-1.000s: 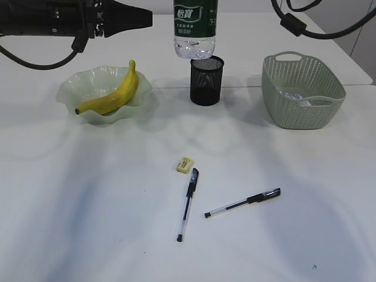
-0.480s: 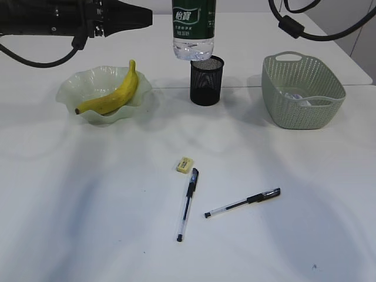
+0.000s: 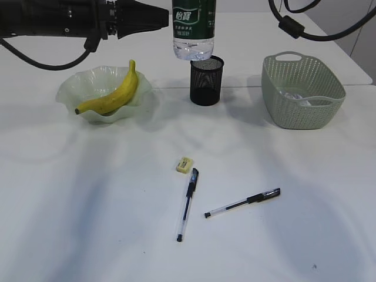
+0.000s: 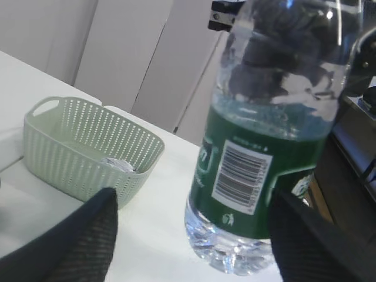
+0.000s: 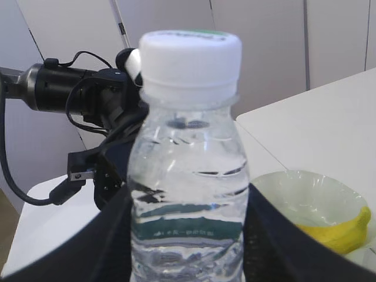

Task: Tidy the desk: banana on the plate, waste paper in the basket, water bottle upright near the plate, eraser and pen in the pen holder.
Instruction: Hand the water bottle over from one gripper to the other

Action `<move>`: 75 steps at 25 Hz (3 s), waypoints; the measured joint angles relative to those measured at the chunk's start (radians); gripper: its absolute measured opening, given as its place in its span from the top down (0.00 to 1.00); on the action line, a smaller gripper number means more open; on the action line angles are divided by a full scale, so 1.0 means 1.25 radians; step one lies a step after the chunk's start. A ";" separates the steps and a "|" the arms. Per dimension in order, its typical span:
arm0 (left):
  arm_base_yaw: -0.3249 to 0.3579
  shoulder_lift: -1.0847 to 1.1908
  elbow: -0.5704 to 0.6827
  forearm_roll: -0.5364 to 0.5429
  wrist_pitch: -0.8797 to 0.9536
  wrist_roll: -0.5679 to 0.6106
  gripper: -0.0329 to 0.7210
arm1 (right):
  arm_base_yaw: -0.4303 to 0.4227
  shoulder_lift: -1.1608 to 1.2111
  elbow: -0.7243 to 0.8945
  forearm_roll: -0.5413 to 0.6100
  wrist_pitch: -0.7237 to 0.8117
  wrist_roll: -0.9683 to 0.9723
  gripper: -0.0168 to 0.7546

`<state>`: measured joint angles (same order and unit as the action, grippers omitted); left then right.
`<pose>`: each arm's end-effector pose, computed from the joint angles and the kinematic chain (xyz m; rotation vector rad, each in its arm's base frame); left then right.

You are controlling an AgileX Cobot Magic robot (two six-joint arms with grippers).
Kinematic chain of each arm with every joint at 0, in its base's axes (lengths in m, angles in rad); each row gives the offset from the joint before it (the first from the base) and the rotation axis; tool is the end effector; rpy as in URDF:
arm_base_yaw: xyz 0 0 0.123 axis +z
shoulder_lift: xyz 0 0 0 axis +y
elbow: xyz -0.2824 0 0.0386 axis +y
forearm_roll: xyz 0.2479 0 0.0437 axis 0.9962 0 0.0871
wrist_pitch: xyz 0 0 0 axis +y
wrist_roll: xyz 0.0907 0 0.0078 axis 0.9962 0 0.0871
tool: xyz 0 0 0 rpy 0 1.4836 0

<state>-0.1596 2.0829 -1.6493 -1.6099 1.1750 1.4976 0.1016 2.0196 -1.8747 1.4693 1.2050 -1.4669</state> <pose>0.4303 -0.1543 0.2770 0.8334 1.6492 -1.2882 0.4300 0.1289 0.3577 -1.0105 1.4949 1.0552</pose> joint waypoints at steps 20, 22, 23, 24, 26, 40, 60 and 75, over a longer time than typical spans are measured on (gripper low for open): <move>-0.061 -0.054 0.000 -0.013 0.000 -0.002 0.16 | 0.000 0.000 0.000 0.000 0.000 0.000 0.51; -0.066 -0.054 0.000 -0.020 -0.009 -0.003 0.16 | 0.000 0.000 0.000 0.001 0.000 0.000 0.51; -0.068 -0.054 0.000 -0.024 -0.011 -0.003 0.16 | 0.000 0.000 0.000 0.002 0.000 0.000 0.51; -0.071 -0.054 0.000 -0.028 -0.015 -0.003 0.16 | 0.000 0.000 0.000 0.005 0.002 0.000 0.51; -0.073 -0.054 0.000 -0.033 -0.020 -0.003 0.16 | 0.000 0.000 0.000 0.009 0.002 0.000 0.51; -0.094 -0.054 0.000 -0.065 -0.033 -0.003 0.17 | 0.016 0.000 0.000 0.030 0.015 0.004 0.51; -0.100 -0.054 0.000 -0.068 -0.025 -0.003 0.17 | 0.023 0.000 0.000 0.048 0.019 0.019 0.51; -0.101 -0.054 0.000 -0.060 -0.023 -0.003 0.19 | 0.025 0.000 0.000 0.054 0.021 0.027 0.51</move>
<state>-0.2864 2.0150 -1.6493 -1.6846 1.1457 1.4933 0.1325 2.0196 -1.8747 1.5367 1.2311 -1.4329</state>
